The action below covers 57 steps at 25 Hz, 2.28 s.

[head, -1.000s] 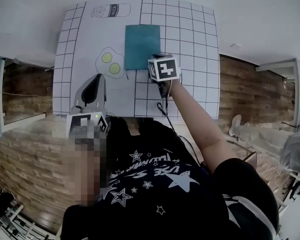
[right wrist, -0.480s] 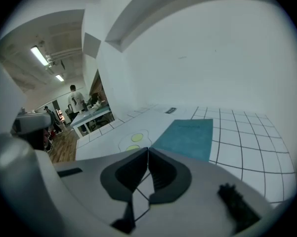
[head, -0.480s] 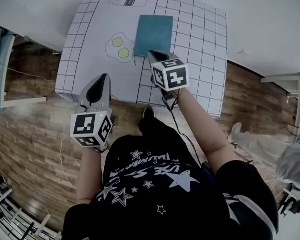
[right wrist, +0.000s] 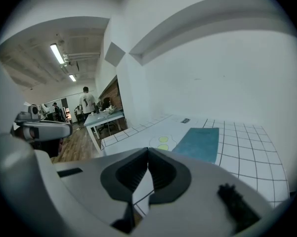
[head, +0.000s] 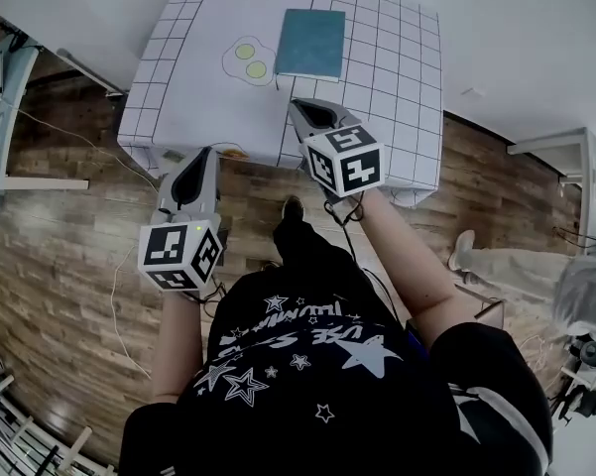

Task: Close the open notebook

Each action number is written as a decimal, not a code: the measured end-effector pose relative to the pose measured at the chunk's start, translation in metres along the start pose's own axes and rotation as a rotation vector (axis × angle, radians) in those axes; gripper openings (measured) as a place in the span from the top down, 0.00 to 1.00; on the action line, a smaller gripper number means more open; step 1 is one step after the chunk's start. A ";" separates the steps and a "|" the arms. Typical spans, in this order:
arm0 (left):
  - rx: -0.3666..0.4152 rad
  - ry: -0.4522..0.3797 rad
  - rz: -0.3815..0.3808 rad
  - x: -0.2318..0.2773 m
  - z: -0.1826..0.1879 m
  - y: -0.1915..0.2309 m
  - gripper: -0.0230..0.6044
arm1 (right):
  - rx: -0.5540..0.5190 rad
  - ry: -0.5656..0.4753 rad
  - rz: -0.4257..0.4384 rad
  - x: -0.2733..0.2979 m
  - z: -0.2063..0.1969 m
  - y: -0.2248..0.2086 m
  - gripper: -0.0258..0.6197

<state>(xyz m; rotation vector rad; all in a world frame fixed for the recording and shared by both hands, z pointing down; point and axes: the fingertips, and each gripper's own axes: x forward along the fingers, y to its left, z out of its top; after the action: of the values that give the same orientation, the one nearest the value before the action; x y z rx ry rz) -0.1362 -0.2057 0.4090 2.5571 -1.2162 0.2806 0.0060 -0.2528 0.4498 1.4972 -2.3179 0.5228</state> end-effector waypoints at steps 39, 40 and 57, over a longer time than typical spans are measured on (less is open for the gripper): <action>0.028 -0.124 0.006 -0.137 -0.025 -0.207 0.95 | -0.181 -0.208 0.103 -0.263 -0.043 0.072 0.94; 0.031 -0.127 0.013 -0.139 -0.026 -0.214 0.95 | -0.187 -0.207 0.109 -0.269 -0.045 0.070 0.94; 0.010 -0.150 0.090 -0.168 -0.059 -0.325 0.95 | -0.235 -0.178 0.199 -0.365 -0.102 0.053 0.94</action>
<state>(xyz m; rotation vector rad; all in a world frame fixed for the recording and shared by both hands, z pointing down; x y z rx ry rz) 0.0095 0.1304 0.3561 2.5753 -1.3896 0.1162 0.1087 0.1061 0.3639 1.2573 -2.5772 0.1600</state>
